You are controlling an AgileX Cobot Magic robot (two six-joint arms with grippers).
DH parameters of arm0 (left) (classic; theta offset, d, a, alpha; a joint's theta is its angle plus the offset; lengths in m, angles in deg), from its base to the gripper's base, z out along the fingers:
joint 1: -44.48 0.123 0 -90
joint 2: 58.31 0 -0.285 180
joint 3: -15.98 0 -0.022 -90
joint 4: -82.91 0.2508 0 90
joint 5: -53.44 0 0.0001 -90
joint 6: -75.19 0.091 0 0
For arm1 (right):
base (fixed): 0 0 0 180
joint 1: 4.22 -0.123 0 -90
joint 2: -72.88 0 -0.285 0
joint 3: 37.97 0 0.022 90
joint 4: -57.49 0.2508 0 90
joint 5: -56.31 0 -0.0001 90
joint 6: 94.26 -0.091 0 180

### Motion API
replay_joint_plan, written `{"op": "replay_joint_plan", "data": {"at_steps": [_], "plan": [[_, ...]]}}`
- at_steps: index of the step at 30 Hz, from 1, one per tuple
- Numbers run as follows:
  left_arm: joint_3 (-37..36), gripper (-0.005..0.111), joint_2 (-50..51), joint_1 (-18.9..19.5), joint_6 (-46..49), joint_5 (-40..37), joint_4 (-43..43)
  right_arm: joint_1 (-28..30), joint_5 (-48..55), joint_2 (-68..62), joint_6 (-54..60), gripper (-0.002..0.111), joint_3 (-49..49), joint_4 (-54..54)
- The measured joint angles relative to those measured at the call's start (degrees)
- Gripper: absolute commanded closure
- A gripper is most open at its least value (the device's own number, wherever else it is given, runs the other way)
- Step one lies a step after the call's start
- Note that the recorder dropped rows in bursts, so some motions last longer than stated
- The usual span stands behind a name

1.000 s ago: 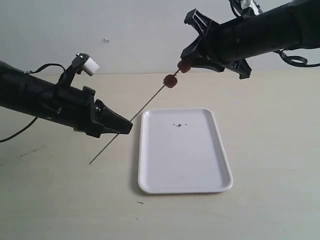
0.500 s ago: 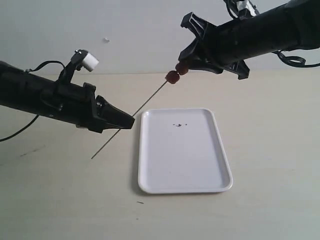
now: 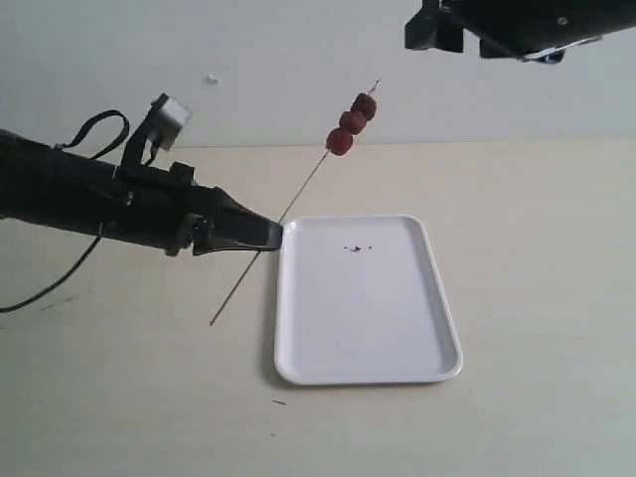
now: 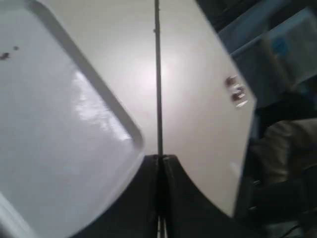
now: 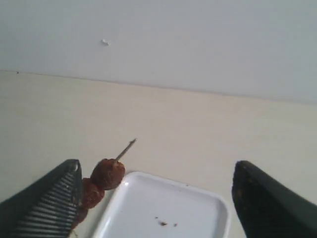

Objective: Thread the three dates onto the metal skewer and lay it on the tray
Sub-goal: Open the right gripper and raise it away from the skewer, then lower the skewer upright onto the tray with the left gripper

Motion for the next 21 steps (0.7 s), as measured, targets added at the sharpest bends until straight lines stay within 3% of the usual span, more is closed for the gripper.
{"op": "replay_joint_plan", "data": {"at_steps": [2, 8, 9, 14, 21], "plan": [[-3.38, 0.107, 2.5, -0.39, 0.87, -5.04, -8.76, 0.0, 0.0, 4.09, -1.44, 0.055, -0.91, -7.07], [-5.07, 0.107, 7.62, -3.59, 1.41, -5.03, -11.61, 0.0, -1.8, 11.84, -1.89, 0.104, -6.11, -9.61], [-5.07, 0.107, 7.89, -4.24, 1.41, -4.78, -11.76, 0.0, -2.2, 12.72, -1.89, 0.108, -7.09, -9.3], [-2.3, 0.107, 8.47, -7.47, -0.35, -1.46, -11.87, 0.0, -8.53, 17.26, -0.17, 0.108, -15.45, -5.28], [3.68, 0.107, 8.53, -9.79, -14.13, 16.83, -12.34, -5.23, -21.23, 22.28, 6.13, 0.108, -29.69, -1.62]]}}
